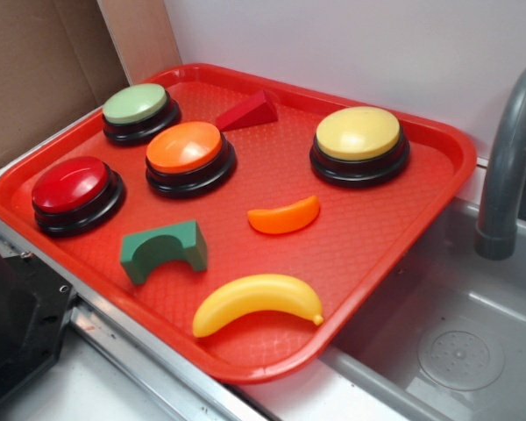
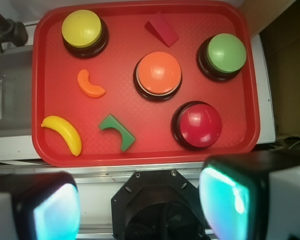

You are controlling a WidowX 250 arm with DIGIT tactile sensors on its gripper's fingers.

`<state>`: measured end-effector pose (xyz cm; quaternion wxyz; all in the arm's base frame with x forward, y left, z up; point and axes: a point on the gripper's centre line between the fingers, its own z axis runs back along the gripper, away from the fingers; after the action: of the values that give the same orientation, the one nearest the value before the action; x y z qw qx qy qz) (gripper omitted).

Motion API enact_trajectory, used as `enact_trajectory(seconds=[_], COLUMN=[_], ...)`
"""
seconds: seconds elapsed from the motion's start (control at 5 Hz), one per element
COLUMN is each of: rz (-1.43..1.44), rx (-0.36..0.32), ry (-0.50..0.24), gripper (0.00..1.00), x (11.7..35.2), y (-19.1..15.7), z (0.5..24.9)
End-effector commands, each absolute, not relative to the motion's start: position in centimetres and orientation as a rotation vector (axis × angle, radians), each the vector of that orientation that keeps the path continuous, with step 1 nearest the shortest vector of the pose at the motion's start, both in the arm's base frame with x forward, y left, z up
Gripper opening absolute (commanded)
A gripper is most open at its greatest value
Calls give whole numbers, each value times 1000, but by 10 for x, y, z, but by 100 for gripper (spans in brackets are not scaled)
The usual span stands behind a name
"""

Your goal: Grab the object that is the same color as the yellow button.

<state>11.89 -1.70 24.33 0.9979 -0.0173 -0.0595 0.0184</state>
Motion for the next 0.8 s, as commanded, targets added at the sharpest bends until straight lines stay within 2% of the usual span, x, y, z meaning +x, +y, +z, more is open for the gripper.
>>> enact_trajectory(seconds=[0.0, 0.2, 0.4, 0.6], rz=[37, -200, -400, -490], rx=[-35, -121, -137, -130], ry=[-119, -164, -178, -160], gripper=[100, 100, 100, 100], x=[119, 129, 128, 133], y=[-17, -67, -118, -148], z=[243, 243, 226, 189])
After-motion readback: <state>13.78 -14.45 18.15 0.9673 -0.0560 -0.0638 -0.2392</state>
